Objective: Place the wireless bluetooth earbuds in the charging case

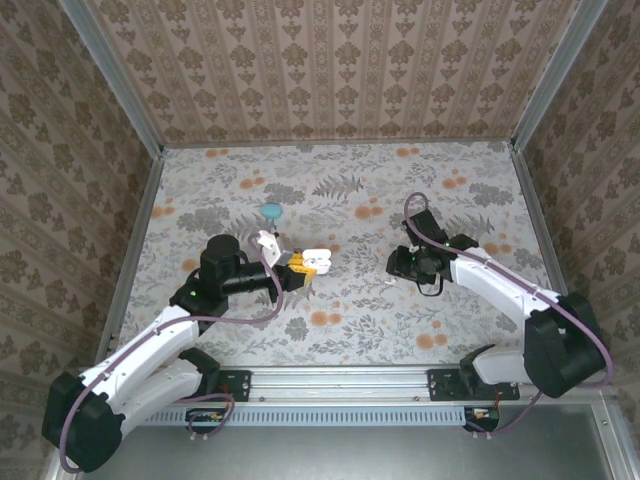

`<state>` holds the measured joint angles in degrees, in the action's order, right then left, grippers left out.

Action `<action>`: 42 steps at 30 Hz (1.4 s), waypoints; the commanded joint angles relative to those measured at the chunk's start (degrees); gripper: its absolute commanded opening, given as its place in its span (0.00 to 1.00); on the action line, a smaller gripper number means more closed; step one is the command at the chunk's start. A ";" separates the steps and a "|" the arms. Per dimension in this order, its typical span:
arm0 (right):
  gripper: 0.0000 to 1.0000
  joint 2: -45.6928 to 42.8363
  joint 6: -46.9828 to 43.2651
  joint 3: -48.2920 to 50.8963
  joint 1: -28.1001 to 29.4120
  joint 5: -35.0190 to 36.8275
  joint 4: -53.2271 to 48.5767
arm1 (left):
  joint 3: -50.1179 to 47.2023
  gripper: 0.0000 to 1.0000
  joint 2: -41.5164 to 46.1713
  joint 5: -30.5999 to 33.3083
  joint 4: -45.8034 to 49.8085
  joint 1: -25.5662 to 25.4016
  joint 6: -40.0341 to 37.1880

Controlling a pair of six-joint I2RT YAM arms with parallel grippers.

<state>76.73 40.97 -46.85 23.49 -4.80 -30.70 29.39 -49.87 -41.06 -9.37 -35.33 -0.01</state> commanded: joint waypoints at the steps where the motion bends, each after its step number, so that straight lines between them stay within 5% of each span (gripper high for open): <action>1: 0.39 2.11 2.61 2.02 -0.42 -0.71 3.66 | 0.18 0.00 -0.26 0.26 -0.56 -0.26 -1.35; 24: 0.32 13.85 4.22 2.39 -0.34 -1.10 10.82 | 0.85 0.00 -4.28 -1.16 -1.29 -0.17 -2.76; 42: 0.21 11.95 -3.59 -2.40 2.11 3.05 3.79 | 0.67 0.00 -4.03 -1.13 -1.18 -0.18 -2.62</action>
<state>89.27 40.84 -46.39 24.43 -4.32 -24.01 29.39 -54.28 -40.93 -9.47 -35.33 -1.30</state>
